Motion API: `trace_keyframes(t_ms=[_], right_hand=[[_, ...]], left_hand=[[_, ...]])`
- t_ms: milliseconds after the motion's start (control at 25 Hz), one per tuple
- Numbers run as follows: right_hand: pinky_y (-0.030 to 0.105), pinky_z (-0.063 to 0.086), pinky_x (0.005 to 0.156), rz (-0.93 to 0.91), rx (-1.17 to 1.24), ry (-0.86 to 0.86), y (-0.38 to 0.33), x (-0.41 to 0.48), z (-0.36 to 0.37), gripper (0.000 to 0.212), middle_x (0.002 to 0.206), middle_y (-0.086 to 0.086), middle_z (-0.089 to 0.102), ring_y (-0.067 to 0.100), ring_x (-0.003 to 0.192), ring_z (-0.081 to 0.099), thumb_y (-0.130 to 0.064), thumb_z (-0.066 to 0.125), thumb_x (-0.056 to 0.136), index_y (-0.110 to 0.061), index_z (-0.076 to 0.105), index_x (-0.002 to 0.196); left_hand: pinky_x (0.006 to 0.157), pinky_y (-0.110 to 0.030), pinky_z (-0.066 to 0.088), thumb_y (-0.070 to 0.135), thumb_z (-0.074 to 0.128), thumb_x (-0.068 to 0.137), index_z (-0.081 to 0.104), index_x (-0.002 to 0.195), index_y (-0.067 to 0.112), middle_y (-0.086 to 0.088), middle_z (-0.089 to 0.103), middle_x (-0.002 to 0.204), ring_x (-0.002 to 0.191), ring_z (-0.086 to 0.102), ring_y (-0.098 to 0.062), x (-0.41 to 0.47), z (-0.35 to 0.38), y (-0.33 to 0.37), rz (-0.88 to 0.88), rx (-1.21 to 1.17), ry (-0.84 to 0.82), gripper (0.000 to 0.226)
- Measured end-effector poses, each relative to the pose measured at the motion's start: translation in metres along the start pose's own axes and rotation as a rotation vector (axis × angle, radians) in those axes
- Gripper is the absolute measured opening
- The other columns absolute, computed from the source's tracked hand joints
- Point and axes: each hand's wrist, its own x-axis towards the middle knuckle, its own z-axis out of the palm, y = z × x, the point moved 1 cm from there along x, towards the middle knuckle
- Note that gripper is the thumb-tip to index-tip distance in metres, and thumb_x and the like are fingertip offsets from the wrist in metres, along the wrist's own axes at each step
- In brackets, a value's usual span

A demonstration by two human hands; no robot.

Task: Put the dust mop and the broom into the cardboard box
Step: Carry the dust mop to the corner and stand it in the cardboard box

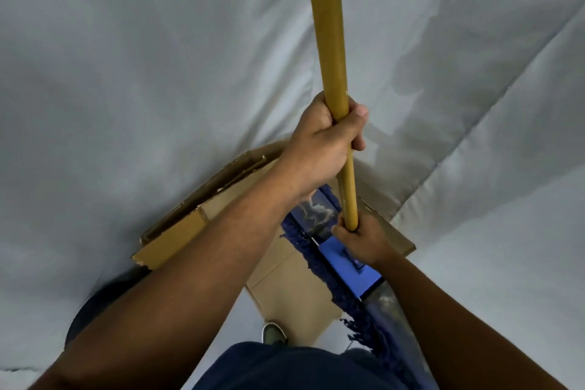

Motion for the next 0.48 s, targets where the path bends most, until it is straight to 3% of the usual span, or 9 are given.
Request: trace_keyframes(t_ms=[160, 320, 480], right_hand=[[0.036, 0.042, 0.057, -0.020, -0.106, -0.073, 0.017, 0.051, -0.022, 0.030, 0.054, -0.002, 0.046, 0.019, 0.052, 0.045, -0.019, 0.060, 0.087, -0.027, 0.043, 0.063], [0.038, 0.042, 0.055, 0.024, -0.125, -0.038, 0.039, 0.093, -0.036, 0.034, 0.053, 0.007, 0.047, 0.028, 0.052, 0.050, -0.025, 0.060, 0.091, -0.017, 0.045, 0.062], [0.031, 0.038, 0.052, 0.031, -0.105, -0.112, 0.057, 0.132, -0.052, 0.038, 0.052, 0.000, 0.043, 0.019, 0.049, 0.045, -0.020, 0.059, 0.092, -0.034, 0.037, 0.065]], left_hand=[[0.092, -0.051, 0.048, 0.022, 0.052, 0.093, 0.048, 0.087, 0.023, 0.003, 0.052, 0.071, 0.072, 0.057, -0.015, 0.049, 0.004, -0.021, -0.055, -0.062, 0.041, 0.008], [0.089, -0.046, 0.046, 0.022, 0.051, 0.094, 0.048, 0.086, 0.021, 0.003, 0.052, 0.075, 0.075, 0.059, -0.015, 0.096, 0.018, -0.048, -0.114, -0.051, 0.048, 0.009], [0.101, -0.050, 0.045, 0.023, 0.050, 0.095, 0.049, 0.087, 0.022, 0.005, 0.057, 0.074, 0.090, 0.061, -0.021, 0.132, 0.033, -0.072, -0.180, -0.016, 0.086, 0.007]])
